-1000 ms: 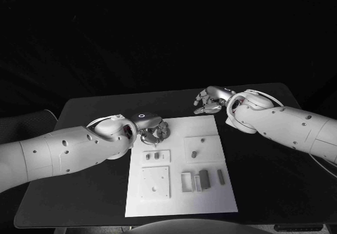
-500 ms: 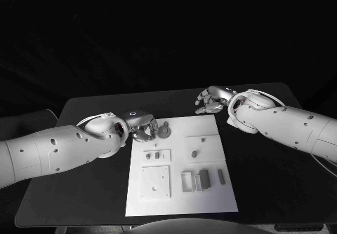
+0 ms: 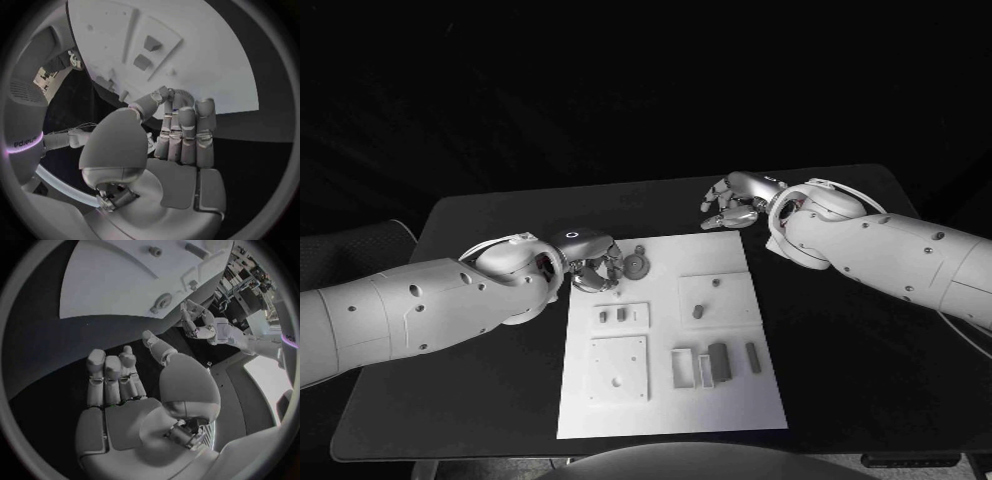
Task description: Assemble the parts on the task board
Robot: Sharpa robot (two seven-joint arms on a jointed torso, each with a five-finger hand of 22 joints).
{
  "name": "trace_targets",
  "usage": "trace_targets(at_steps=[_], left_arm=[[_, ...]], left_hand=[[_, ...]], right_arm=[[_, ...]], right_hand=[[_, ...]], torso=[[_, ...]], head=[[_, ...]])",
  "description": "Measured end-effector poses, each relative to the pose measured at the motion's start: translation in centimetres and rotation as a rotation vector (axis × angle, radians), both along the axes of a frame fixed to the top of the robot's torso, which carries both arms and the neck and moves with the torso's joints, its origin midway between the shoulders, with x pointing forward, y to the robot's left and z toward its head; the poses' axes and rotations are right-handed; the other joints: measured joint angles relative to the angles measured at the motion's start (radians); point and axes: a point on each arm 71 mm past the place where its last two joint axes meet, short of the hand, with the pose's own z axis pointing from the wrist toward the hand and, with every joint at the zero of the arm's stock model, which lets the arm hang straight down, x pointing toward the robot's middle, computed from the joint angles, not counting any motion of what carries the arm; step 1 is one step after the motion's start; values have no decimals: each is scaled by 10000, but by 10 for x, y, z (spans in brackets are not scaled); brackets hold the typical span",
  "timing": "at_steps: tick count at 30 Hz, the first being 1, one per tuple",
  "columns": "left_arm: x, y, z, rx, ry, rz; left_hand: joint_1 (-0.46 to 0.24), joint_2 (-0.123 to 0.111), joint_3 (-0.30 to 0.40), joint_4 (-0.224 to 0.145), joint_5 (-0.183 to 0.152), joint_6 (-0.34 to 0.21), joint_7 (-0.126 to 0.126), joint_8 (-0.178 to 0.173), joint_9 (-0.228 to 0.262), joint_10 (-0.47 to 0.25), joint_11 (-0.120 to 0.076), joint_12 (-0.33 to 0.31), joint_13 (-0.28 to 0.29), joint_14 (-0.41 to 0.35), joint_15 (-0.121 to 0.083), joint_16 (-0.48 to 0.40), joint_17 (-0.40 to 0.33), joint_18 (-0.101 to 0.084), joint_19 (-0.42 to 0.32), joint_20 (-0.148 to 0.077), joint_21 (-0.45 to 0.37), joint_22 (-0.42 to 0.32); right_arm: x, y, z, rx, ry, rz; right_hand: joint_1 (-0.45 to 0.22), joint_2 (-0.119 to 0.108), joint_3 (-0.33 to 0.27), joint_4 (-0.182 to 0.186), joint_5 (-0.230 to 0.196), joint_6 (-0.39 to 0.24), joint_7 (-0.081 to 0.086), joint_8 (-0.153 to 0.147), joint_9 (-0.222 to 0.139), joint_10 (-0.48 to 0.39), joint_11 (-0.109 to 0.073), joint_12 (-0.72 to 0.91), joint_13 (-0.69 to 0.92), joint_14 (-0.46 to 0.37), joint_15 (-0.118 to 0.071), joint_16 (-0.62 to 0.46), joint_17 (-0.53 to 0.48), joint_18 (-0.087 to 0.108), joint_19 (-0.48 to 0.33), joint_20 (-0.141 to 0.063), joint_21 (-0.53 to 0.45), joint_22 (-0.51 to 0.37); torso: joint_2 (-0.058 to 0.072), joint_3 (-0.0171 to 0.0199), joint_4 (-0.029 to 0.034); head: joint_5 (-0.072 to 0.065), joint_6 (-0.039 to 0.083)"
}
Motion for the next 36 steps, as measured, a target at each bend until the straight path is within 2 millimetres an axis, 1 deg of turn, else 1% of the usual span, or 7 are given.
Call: trace_targets(at_steps=[4, 8, 13, 16, 36], left_arm=[[-2, -2, -5, 1, 113, -17], [-4, -1, -10, 11, 201, 3], [-4, -2, -10, 17, 214, -20], [-4, -3, -10, 37, 240, -45], [-2, -3, -14, 231, 449, -56]], left_hand=[[-1, 0, 0, 0, -1, 0, 0, 0, 0, 0, 0, -8, 0, 0, 0, 0, 0, -3, 0, 1, 0, 4], [-13, -13, -1, 0, -1, 0, 0, 0, -1, 0, 0, -27, 0, 0, 0, 0, -10, -5, 0, 2, 0, 4], [-14, -13, -1, 0, -17, 0, 0, -1, -1, -1, 0, -37, 0, 0, 0, 0, -10, -6, 1, 3, 0, 3], [-14, -14, -1, 0, 22, 0, 0, -1, -2, -2, -1, -38, 0, 0, 1, 0, -10, -7, 1, 4, 0, 3], [-40, -40, -29, -27, 24, -1, -1, -1, -13, -7, -6, -86, -14, -2, 3, 0, -20, -7, 14, 21, 0, 1]], right_arm=[[0, 0, 0, -1, 5, -2], [0, 0, 0, -1, 5, -2], [0, 0, -1, -4, 9, -9], [0, 0, -1, -4, 15, -9], [0, 0, -1, -6, 18, -13]], right_hand=[[0, 0, 0, 0, 0, 1, -17, 0, 0, 0, 0, 0, 0, -1, 1, 0, 0, 0, -1, 1, 0, 0], [0, 0, 0, 0, 0, -31, 9, 0, 0, 0, 0, 0, 0, -9, 10, 0, 0, 0, -2, 3, 0, 0], [0, 0, 0, 0, 0, -32, 9, 0, 0, 0, 0, 0, 0, 19, -19, 0, 0, 0, -3, 4, 0, 0], [0, 0, 0, 0, 0, -32, 8, 0, 0, 0, 0, 0, 1, 19, -19, 0, 0, 0, -3, 5, 0, 0], [0, 0, 0, 0, 0, -36, -4, 0, 0, 0, 1, 0, -8, 17, -16, 0, 1, 0, -17, 19, 0, 0]], torso=[[0, -1, 0], [1, 0, 0], [1, -1, 0], [0, -1, 0], [-7, 4, 6]], head=[[-20, -30], [-34, -58], [-45, -77], [-45, -79], [-33, -137]])
